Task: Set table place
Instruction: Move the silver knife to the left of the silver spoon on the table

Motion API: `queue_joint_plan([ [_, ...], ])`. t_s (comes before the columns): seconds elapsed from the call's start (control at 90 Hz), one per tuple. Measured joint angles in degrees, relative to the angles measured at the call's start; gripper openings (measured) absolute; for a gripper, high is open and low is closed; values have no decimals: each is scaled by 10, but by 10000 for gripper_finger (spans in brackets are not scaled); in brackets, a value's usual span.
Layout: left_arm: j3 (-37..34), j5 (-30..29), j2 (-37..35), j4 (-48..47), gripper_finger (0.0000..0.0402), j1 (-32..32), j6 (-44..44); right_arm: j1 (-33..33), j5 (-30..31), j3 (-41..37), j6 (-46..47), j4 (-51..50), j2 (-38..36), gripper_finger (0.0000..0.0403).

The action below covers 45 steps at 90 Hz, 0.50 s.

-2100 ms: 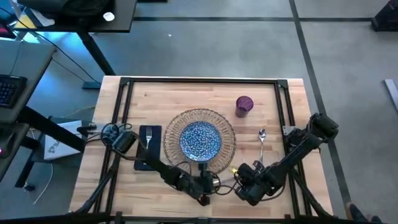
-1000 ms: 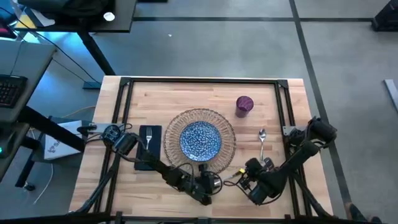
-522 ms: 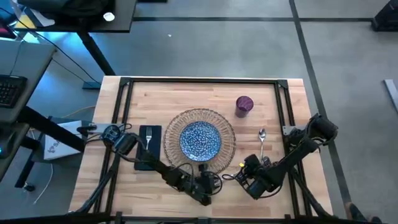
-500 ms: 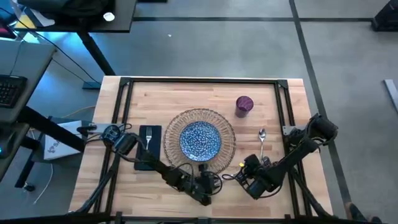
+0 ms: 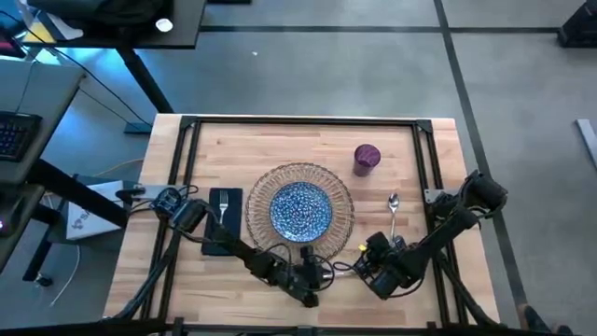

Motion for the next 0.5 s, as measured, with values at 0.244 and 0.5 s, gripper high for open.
queue_joint_plan([
  [0.244, 0, -6, 1, 4, 71, -1, -12, 41, -25, 45, 14, -75, -58, 0],
  [0.5, 0, -17, 2, 13, 82, -2, -9, 72, -34, 42, 67, -69, -42, 0],
])
